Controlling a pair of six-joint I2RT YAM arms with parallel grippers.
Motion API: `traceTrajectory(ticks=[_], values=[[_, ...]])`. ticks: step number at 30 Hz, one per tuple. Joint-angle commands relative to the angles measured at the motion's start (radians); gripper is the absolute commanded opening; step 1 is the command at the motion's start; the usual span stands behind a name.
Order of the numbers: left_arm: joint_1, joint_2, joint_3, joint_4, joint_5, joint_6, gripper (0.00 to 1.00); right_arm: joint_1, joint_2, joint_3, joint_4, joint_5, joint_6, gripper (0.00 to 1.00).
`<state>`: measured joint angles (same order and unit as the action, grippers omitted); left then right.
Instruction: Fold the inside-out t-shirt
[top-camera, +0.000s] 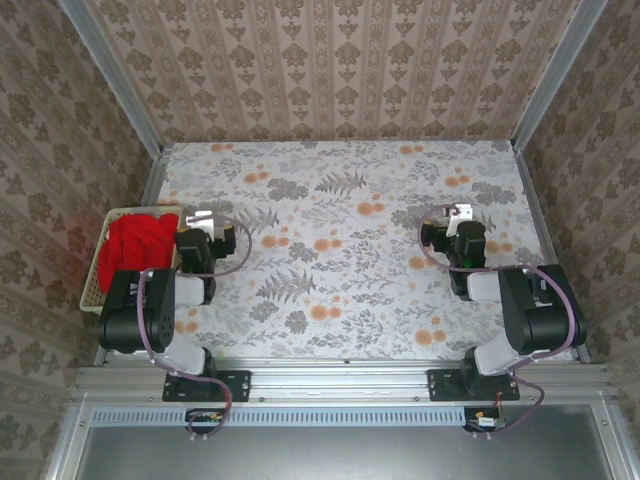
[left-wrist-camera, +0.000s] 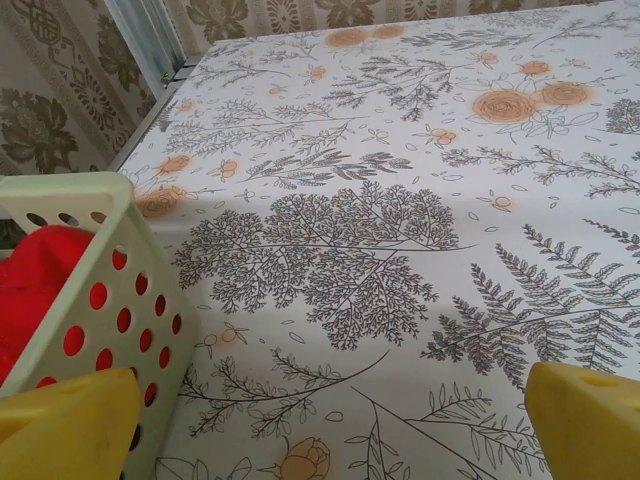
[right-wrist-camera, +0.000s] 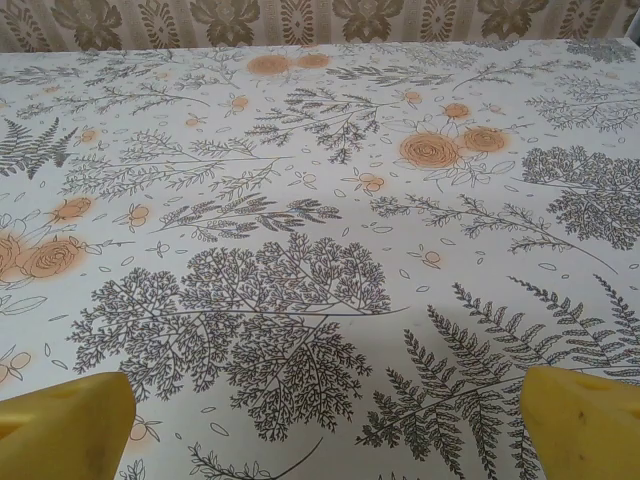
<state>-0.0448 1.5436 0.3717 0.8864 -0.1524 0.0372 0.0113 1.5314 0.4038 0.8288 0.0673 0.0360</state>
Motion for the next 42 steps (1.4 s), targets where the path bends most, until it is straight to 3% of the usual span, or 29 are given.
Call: traceTrajectory(ticks=[1, 31, 37, 42], values=[[0.006, -0.001, 0.019, 0.008, 0.015, 0.0, 1.0, 0.004, -0.002, 0.0, 0.033, 0.01, 0.004, 1.0], [0.005, -0.045, 0.003, 0.003, 0.021, 0.005, 1.0, 0.004, -0.002, 0.0, 0.033, 0.01, 0.004, 1.0], [-0.092, -0.261, 0.008, -0.173, -0.049, 0.087, 1.0, 0.004, -0.001, 0.002, 0.03, 0.01, 0.004, 1.0], [-0.175, -0.419, 0.126, -0.426, -0.024, 0.057, 1.0, 0.004, -0.001, 0.002, 0.031, 0.008, 0.005, 1.0]])
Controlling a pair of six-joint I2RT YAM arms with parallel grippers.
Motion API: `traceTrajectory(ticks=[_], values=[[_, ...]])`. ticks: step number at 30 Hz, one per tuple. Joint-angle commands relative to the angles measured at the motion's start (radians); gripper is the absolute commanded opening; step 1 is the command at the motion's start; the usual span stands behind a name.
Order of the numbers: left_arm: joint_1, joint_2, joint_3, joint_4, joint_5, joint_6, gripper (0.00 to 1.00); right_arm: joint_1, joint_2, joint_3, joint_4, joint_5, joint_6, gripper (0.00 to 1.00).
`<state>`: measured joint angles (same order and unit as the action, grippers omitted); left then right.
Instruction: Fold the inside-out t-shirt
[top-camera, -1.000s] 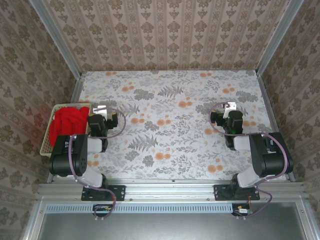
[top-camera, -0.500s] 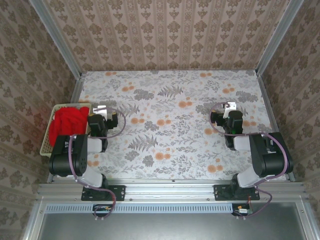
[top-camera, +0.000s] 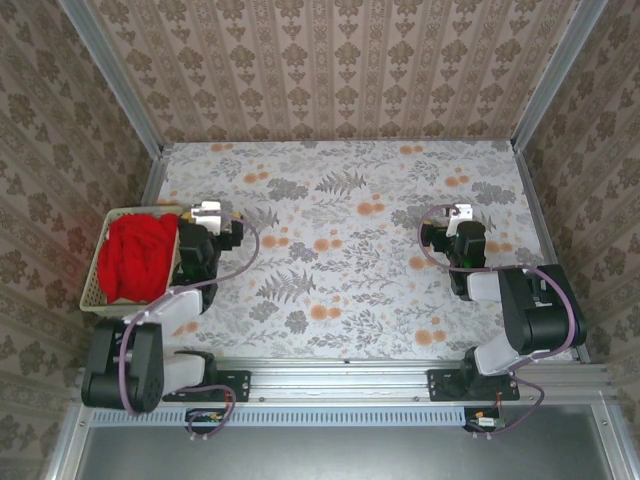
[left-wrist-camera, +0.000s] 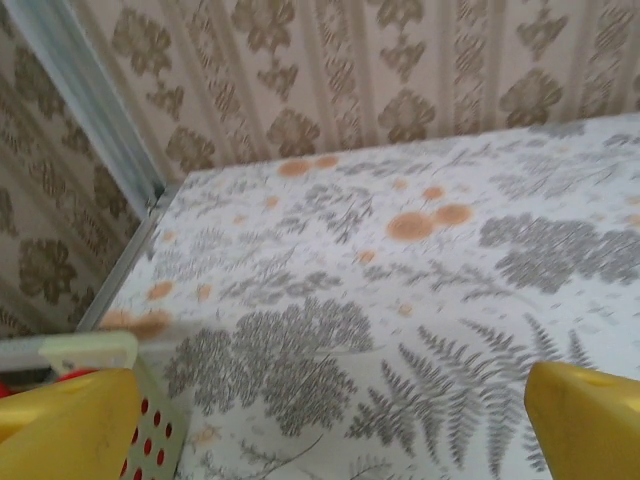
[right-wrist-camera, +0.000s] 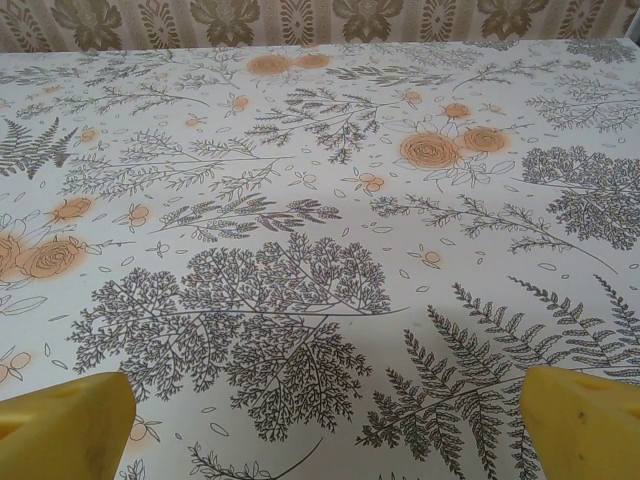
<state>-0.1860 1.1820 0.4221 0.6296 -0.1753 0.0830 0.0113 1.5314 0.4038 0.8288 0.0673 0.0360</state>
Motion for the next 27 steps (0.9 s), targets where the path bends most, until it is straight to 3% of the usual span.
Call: traceTrajectory(ticks=[1, 6, 10, 12, 15, 17, 21, 27], values=[[-0.05, -0.078, 0.104, -0.213, 0.006, 0.003, 1.0, 0.004, -0.002, -0.001, 0.033, 0.007, 0.004, 1.0], [-0.091, -0.149, 0.28, -0.476, 0.027, -0.119, 1.0, 0.009, -0.108, -0.001, -0.052, -0.005, -0.01, 1.0], [-0.09, -0.174, 0.412, -0.726, -0.116, -0.349, 1.0, 0.02, -0.361, 0.062, -0.349, -0.007, 0.023, 1.0], [-0.078, -0.195, 0.475, -0.886, -0.187, -0.477, 1.0, 0.018, -0.486, 0.137, -0.53, 0.039, 0.151, 1.0], [-0.023, -0.251, 0.494, -0.983, -0.124, -0.505, 1.0, 0.015, -0.621, 0.253, -0.808, 0.086, 0.388, 1.0], [0.028, -0.294, 0.471, -1.039, -0.157, -0.599, 1.0, 0.006, -0.675, 0.293, -0.909, 0.064, 0.474, 1.0], [0.197, -0.296, 0.435, -1.098, -0.036, -0.674, 1.0, -0.011, -0.735, 0.23, -0.869, -0.113, 0.504, 1.0], [0.295, -0.048, 0.602, -1.359, -0.161, -0.691, 1.0, -0.011, -0.681, 0.226, -0.926, -0.218, 0.485, 1.0]])
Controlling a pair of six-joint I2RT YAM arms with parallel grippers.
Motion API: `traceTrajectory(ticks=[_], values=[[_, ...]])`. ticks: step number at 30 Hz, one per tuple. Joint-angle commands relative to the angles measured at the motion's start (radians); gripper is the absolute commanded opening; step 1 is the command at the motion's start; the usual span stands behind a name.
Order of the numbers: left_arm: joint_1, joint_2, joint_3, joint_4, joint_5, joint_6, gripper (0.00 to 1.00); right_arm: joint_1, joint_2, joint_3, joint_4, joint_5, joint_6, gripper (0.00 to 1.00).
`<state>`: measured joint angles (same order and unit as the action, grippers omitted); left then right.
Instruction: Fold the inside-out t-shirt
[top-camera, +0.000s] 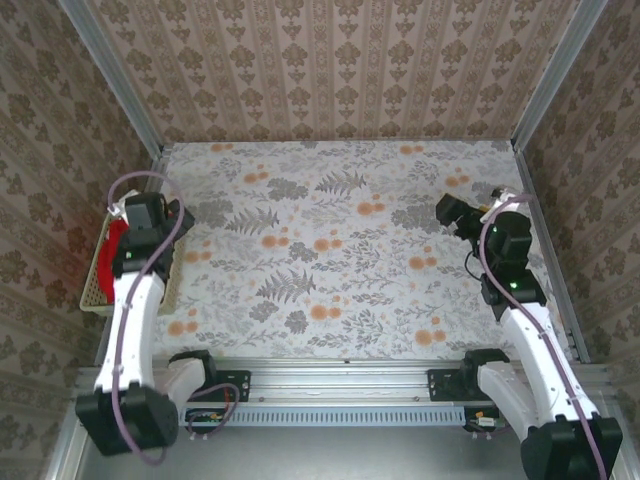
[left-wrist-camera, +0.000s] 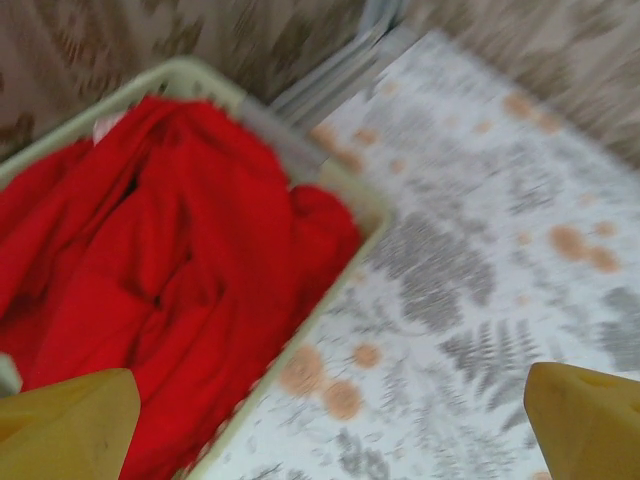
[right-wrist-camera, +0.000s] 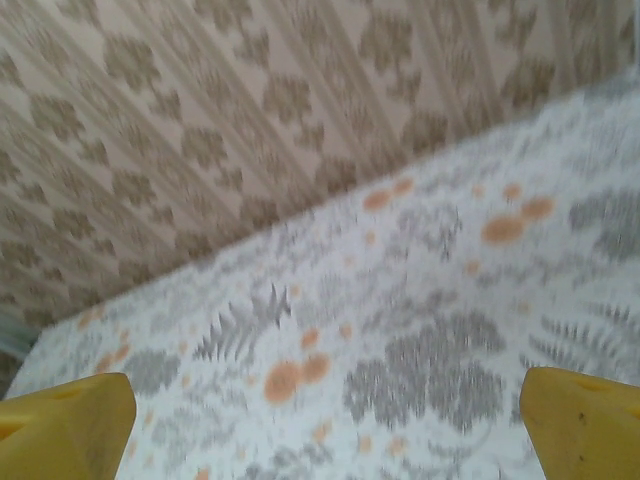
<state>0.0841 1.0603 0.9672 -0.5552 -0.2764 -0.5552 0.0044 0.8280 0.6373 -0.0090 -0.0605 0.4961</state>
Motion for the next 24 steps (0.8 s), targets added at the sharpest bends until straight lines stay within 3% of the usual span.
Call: traceTrajectory(ticks=[1, 10, 15, 24], values=[[0.037, 0.104, 0.064, -0.181, -0.078, -0.058, 1.0, -0.004, 0.036, -0.005, -0.095, -0.101, 0.022, 1.0], [0.19, 0.364, 0.153, -0.183, -0.105, -0.11, 1.0, 0.015, 0.081, -0.011, -0.106, -0.163, 0.018, 1.0], [0.251, 0.467, 0.161, -0.14, -0.027, -0.116, 1.0, 0.029, 0.083, -0.01, -0.119, -0.165, 0.013, 1.0], [0.28, 0.615, 0.182, -0.074, 0.101, -0.09, 1.0, 0.048, 0.082, -0.011, -0.129, -0.16, 0.007, 1.0]])
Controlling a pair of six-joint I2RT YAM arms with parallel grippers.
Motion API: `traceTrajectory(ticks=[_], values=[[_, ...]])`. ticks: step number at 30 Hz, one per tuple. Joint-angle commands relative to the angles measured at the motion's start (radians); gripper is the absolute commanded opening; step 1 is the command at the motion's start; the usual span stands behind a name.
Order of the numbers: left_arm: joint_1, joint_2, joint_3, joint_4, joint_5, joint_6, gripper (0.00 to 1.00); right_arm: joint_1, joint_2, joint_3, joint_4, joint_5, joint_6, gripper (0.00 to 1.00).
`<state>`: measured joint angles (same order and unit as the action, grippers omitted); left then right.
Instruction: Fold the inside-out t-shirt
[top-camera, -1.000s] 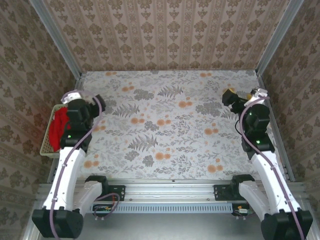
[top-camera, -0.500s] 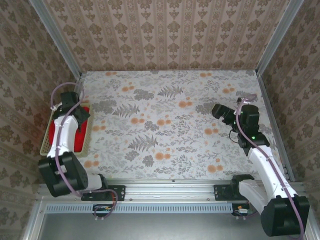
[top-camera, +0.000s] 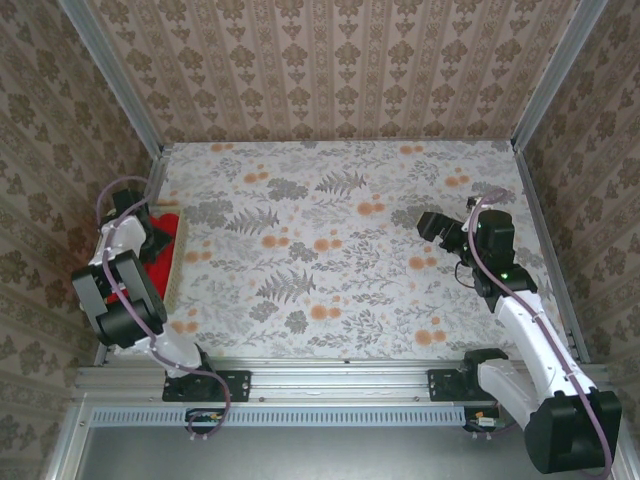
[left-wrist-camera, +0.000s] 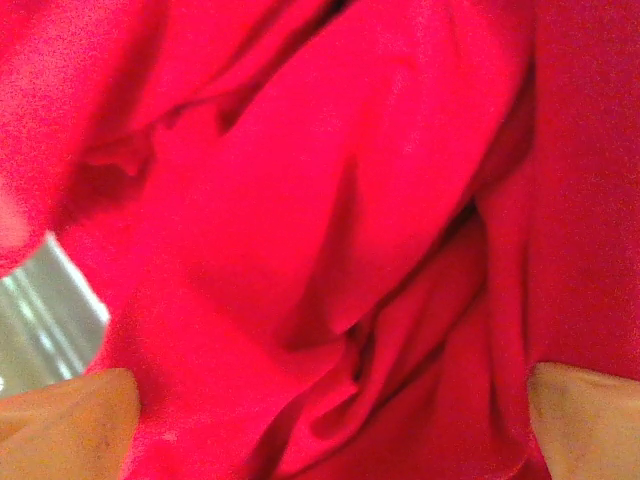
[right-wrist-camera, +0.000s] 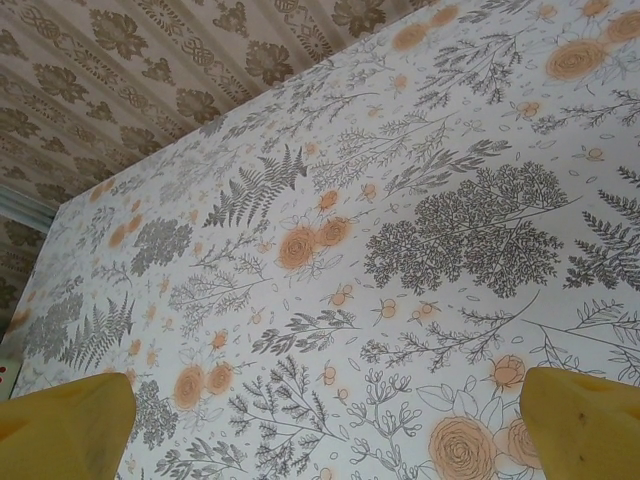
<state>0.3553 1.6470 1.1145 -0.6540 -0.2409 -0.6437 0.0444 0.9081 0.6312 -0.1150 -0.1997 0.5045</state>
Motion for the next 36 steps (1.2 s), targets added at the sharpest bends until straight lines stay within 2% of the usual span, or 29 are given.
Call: traceTrajectory(ticks=[1, 3, 5, 10, 11, 14, 16, 19, 21, 28, 32, 36], values=[[0.01, 0.044, 0.038, 0.031, 0.079, -0.001, 0.99, 0.008, 0.002, -0.004, -0.022, -0.019, -0.002, 1.0], [0.009, 0.072, 0.049, 0.041, 0.111, 0.003, 0.95, 0.009, 0.002, -0.002, -0.029, -0.016, -0.003, 1.0], [0.011, 0.09, 0.053, 0.053, 0.142, 0.005, 0.87, 0.011, -0.001, 0.002, -0.035, -0.012, -0.004, 1.0], [0.013, 0.082, 0.057, 0.072, 0.19, 0.006, 0.49, 0.012, -0.018, 0.007, -0.055, -0.004, -0.006, 1.0], [0.013, 0.074, 0.059, 0.068, 0.191, 0.004, 0.45, 0.012, -0.022, 0.007, -0.058, -0.002, -0.006, 1.0], [0.012, 0.019, 0.06, 0.054, 0.184, 0.005, 0.37, 0.012, -0.034, 0.009, -0.07, 0.0, -0.004, 1.0], [0.011, -0.043, 0.058, 0.047, 0.166, 0.012, 0.19, 0.012, -0.045, 0.009, -0.078, 0.002, -0.001, 1.0], [0.009, -0.138, 0.068, 0.028, 0.15, 0.023, 0.04, 0.012, -0.054, 0.009, -0.081, 0.001, 0.005, 1.0], [0.002, -0.199, 0.083, 0.009, 0.133, 0.032, 0.0, 0.014, -0.055, 0.01, -0.08, -0.002, 0.011, 1.0], [-0.105, -0.386, 0.221, -0.04, 0.063, 0.11, 0.0, 0.017, -0.053, 0.018, -0.078, -0.01, 0.022, 1.0], [-0.24, -0.458, 0.363, -0.044, -0.026, 0.188, 0.0, 0.02, -0.055, 0.018, -0.082, -0.013, 0.026, 1.0], [-0.425, -0.477, 0.548, -0.055, -0.104, 0.274, 0.0, 0.023, -0.06, 0.018, -0.086, -0.015, 0.031, 1.0]])
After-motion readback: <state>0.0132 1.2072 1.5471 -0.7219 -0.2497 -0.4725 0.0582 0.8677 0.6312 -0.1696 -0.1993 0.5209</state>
